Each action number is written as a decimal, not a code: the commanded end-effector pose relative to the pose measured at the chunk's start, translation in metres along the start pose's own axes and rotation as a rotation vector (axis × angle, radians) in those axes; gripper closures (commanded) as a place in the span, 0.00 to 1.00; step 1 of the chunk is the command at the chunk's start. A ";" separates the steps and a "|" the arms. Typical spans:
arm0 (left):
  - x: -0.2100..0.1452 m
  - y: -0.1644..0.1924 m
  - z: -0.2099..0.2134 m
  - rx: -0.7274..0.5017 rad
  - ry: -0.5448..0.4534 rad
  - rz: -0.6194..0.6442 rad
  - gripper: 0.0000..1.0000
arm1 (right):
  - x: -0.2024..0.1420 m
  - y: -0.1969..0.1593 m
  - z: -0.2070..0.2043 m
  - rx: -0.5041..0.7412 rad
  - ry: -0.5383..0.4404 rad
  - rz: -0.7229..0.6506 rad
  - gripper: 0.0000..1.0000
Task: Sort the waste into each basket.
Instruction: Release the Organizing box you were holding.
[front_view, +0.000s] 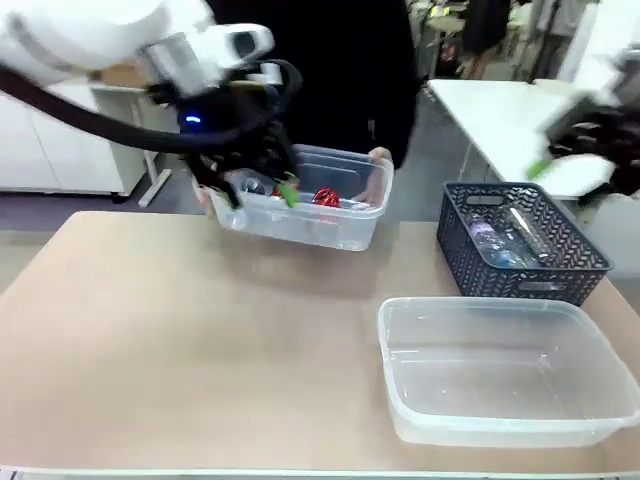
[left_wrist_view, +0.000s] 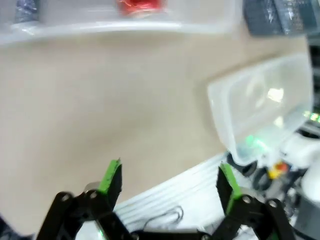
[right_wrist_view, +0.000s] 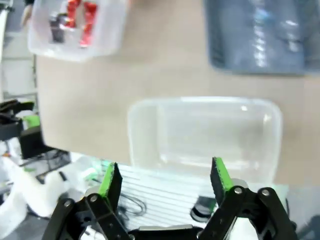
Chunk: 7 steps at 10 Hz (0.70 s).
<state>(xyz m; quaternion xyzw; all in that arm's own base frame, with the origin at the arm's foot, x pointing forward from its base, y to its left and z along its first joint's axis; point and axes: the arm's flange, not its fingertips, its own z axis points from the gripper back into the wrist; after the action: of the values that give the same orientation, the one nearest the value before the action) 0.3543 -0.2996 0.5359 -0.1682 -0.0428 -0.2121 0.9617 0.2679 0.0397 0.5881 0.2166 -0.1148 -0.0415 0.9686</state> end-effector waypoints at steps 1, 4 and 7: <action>0.023 -0.019 -0.030 0.044 0.075 -0.073 0.03 | -0.020 -0.037 0.015 -0.043 -0.088 -0.026 0.08; 0.000 -0.023 -0.024 0.007 0.051 -0.050 0.03 | -0.020 -0.018 0.016 -0.027 -0.035 -0.021 0.08; 0.000 -0.023 -0.024 0.007 0.051 -0.050 0.03 | -0.020 -0.018 0.016 -0.027 -0.035 -0.021 0.08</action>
<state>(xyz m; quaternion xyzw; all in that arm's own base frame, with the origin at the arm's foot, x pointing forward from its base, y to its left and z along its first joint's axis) 0.3502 -0.3319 0.5252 -0.1556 -0.0272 -0.2452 0.9565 0.2424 0.0204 0.5857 0.1986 -0.1298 -0.0704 0.9689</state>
